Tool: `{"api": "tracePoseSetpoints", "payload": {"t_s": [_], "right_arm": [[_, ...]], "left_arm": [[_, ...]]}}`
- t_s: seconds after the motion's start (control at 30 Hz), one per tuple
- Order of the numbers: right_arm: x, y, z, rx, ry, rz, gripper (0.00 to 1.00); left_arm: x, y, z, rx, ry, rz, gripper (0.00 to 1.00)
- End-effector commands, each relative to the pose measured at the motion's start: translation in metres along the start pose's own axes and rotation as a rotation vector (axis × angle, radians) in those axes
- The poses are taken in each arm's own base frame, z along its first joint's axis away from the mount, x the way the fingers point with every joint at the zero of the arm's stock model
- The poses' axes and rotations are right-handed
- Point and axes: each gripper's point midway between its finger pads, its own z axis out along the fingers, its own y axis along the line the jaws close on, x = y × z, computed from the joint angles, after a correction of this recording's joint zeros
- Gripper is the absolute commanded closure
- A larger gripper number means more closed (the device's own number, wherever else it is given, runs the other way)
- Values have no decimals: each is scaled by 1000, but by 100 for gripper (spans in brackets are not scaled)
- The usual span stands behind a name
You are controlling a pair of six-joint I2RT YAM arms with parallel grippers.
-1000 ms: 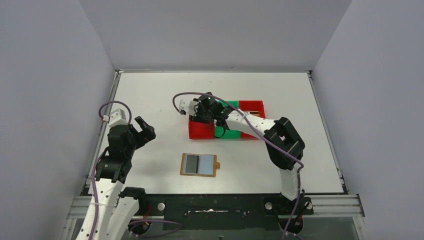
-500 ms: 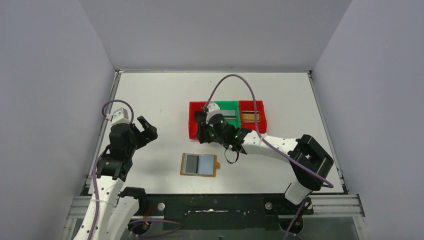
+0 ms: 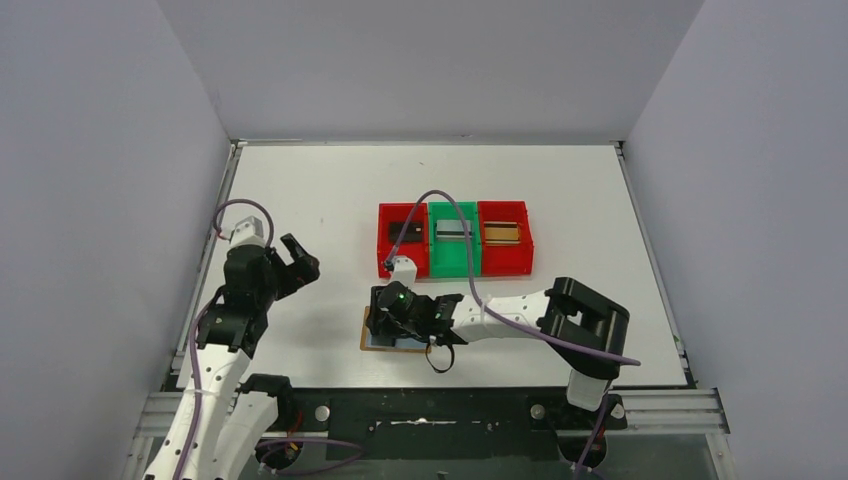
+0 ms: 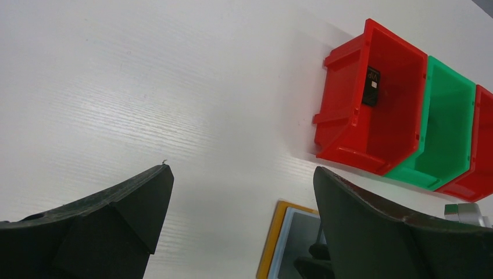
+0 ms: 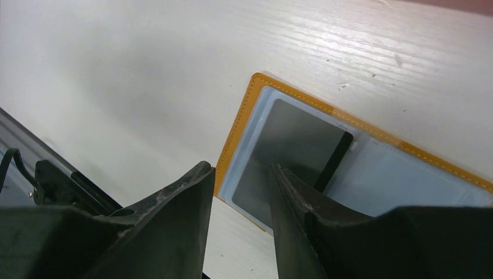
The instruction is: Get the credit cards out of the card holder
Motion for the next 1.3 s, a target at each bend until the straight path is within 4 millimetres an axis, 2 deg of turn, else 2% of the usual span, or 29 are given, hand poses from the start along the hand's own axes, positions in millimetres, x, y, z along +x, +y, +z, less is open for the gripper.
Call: {"api": "tracePoseSetpoints", "payload": {"t_s": [0.0,0.1,0.2,0.5,0.67,0.77,0.9,0.97,1.03,1.13,1.27], "right_arm": [[-10,-10,2,69,-68,127,60],[1,-33,3,174,-53,166,61],[6,-45,0,212,-59,184,61],[8,-56,-8,254,-70,178,59],[10,-51,-8,204,-71,205,59],[7,-42,-10,134,-93,238,59],[1,-32,-14,32,-136,270,59],[1,-37,-14,32,-144,292,59],[3,-41,-15,33,-142,302,60],[6,-43,-16,3,-148,296,68],[15,-55,-12,-3,-139,348,70]], "left_arm": [[-11,-12,3,54,-32,22,7],[-9,-13,3,57,-26,25,7],[-8,-13,4,57,-23,27,7],[-3,-15,8,67,4,34,9],[9,-30,10,145,62,58,14],[22,-46,11,220,121,80,21],[51,-69,10,314,244,82,34],[68,-81,9,375,305,48,38],[87,-86,9,400,357,14,40],[111,-95,6,433,405,-12,39],[140,-97,4,454,454,-18,40]]}}
